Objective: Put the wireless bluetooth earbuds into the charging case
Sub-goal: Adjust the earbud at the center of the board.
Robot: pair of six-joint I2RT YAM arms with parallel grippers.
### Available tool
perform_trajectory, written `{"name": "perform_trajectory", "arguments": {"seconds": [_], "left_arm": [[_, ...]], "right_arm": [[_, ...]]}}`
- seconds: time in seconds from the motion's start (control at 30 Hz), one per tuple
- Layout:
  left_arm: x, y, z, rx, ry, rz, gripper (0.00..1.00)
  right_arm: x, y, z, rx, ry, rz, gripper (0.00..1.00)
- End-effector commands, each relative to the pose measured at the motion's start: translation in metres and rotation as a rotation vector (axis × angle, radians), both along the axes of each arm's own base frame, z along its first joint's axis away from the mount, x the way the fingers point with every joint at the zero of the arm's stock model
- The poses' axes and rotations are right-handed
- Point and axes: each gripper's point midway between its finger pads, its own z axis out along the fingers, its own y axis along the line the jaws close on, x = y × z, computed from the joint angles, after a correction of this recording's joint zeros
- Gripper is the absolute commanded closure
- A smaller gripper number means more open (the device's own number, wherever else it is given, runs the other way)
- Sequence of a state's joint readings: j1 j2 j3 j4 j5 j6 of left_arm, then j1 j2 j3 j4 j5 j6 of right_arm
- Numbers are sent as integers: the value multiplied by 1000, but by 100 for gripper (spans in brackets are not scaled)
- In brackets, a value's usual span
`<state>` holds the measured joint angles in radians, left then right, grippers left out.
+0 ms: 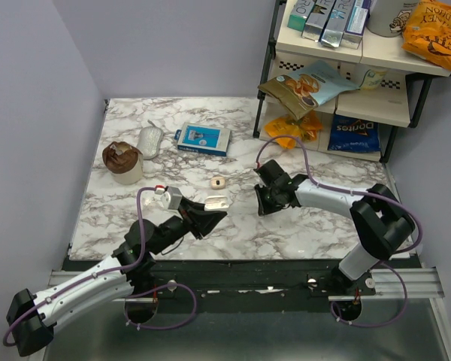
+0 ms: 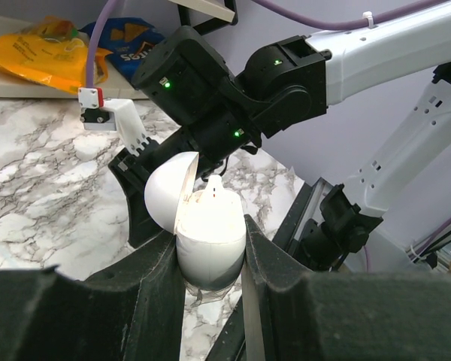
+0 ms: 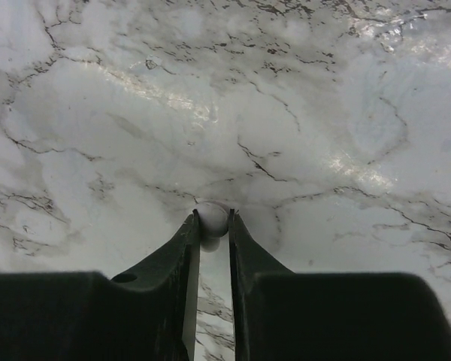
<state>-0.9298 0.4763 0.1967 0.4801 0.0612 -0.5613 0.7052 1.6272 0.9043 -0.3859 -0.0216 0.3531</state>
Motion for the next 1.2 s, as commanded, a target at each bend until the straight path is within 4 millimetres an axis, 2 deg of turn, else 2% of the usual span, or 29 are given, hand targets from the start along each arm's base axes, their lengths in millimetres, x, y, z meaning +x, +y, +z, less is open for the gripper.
{"name": "perform_trajectory", "arguments": {"seconds": [0.0,0.13,0.17,0.23,0.27,0.33,0.37,0.4,0.43,0.47,0.57,0.73,0.8,0.83,0.87,0.9,1.0,1.1,1.17], "left_arm": [[0,0,10,-27,-19,5,100],[0,3,12,-31,-21,11,100],[0,3,12,-30,-22,13,100],[-1,4,13,-32,-25,15,100],[0,4,14,-34,-26,18,100],[-1,5,15,-39,-29,18,100],[-1,5,16,-40,-30,18,100],[-1,5,17,-40,-32,18,100],[-2,5,18,-42,-32,13,100],[-2,4,18,-43,-33,12,100],[-3,4,18,-42,-32,4,100],[-5,5,18,-51,-33,3,100],[-6,7,20,-57,-35,7,100],[-6,8,19,-53,-32,7,100],[-6,8,18,-52,-31,10,100],[-6,10,19,-55,-33,15,100],[-5,10,16,-52,-28,19,100],[-4,8,14,-44,-24,19,100],[-4,7,15,-47,-27,16,100]], "right_arm": [[-12,-6,-12,3,39,-27,85],[-4,-2,0,46,2,-90,99],[0,0,12,86,-18,-144,99],[7,-1,23,133,-57,-232,99],[15,-7,35,181,-73,-369,99],[21,-15,45,273,-64,-537,99],[22,-30,36,323,-20,-729,99],[25,-35,46,389,-28,-819,99],[25,-40,43,420,-14,-896,99],[26,-51,37,455,-4,-1053,99],[34,-61,35,506,-9,-1251,99],[40,-59,11,493,48,-1379,99],[47,-53,13,556,59,-1415,99],[47,-53,11,564,62,-1422,97],[49,-52,10,568,61,-1429,91],[51,-51,11,569,54,-1418,75],[54,-49,16,556,36,-1367,51],[52,-48,20,538,32,-1330,39],[49,-48,21,514,28,-1288,35]]}}
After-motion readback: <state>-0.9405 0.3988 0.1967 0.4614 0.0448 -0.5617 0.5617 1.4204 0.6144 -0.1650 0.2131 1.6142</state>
